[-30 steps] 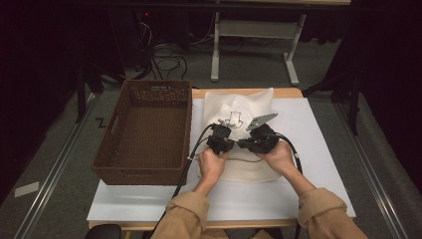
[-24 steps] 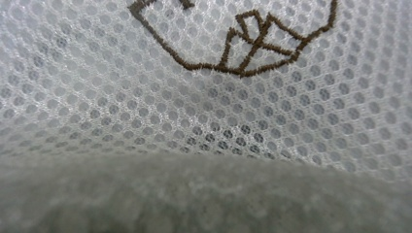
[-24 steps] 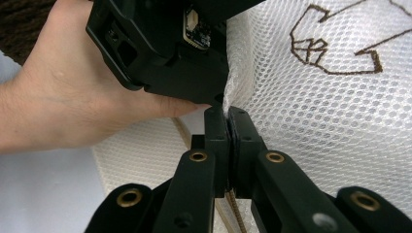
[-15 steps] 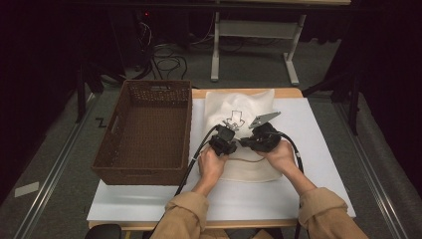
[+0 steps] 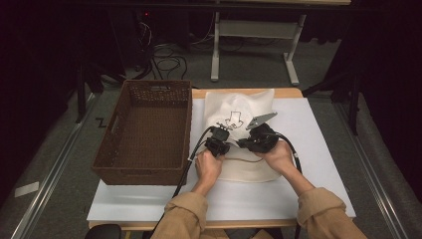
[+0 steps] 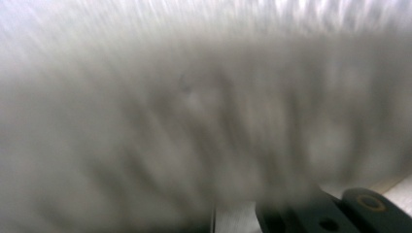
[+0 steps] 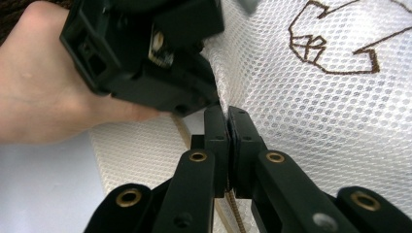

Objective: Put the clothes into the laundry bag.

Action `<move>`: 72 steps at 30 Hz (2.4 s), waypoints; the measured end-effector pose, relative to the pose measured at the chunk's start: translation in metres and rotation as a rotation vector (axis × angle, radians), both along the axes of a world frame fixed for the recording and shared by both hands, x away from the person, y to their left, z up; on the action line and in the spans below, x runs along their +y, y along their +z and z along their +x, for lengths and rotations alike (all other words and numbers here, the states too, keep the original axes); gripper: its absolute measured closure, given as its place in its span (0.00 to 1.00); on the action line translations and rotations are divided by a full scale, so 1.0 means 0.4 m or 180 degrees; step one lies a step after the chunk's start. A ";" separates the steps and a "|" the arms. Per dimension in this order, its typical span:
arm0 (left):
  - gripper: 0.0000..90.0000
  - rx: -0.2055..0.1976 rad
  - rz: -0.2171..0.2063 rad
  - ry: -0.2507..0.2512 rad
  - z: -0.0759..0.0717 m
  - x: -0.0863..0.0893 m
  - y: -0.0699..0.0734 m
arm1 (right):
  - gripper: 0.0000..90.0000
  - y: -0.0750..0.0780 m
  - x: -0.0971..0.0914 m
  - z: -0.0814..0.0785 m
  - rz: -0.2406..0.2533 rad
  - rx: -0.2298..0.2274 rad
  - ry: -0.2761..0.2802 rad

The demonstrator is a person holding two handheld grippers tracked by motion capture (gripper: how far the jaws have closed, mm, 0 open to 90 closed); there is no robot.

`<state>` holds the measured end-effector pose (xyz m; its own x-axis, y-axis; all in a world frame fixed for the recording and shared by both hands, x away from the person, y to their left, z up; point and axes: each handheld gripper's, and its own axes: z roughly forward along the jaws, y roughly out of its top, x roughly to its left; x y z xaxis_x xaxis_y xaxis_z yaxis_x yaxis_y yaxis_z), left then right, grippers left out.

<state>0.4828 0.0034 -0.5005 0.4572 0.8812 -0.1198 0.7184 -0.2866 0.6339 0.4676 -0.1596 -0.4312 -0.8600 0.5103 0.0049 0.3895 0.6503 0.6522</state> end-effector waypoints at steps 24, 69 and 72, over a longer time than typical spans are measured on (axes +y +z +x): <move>0.66 0.0085 0.0284 -0.0212 -0.018 -0.007 0.045 | 0.98 0.006 -0.010 0.007 0.0127 0.0002 -0.0032; 0.70 0.0094 0.0300 -0.0282 -0.017 -0.006 0.050 | 0.98 0.010 -0.028 0.010 0.0218 0.0076 -0.0052; 0.66 0.0085 0.0343 -0.0352 -0.032 -0.004 0.062 | 0.98 0.011 -0.027 0.009 0.0216 0.0087 -0.0057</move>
